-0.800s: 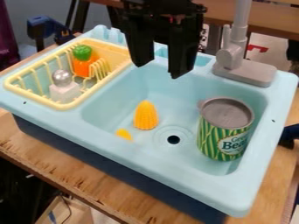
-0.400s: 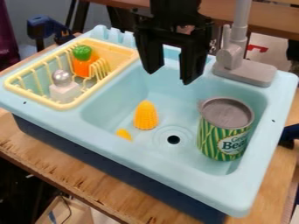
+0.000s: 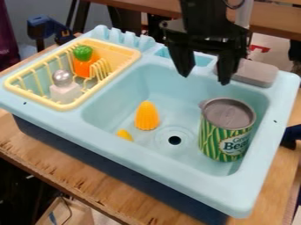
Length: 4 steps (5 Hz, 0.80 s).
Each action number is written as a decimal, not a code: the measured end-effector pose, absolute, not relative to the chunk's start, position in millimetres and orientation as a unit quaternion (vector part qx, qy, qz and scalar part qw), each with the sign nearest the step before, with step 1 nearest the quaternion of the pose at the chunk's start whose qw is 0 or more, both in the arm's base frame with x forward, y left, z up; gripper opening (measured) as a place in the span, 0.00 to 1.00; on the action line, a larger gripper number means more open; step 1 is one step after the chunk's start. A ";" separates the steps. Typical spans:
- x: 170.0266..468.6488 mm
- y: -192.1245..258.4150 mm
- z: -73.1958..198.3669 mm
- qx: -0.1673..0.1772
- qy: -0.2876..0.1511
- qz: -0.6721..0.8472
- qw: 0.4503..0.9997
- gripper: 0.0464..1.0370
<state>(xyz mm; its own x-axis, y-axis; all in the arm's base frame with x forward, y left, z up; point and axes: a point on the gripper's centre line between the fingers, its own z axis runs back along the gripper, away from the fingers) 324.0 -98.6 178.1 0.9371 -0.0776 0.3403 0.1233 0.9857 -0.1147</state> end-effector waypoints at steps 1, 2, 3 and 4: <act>338.5 -108.0 158.6 -0.061 -0.169 -0.039 0.983 0.96; 353.4 -113.5 151.1 -0.061 -0.167 -0.036 0.983 0.96; 359.0 -117.7 148.1 -0.066 -0.181 -0.021 0.981 0.96; 360.1 -123.5 145.8 -0.082 -0.189 -0.010 0.978 0.96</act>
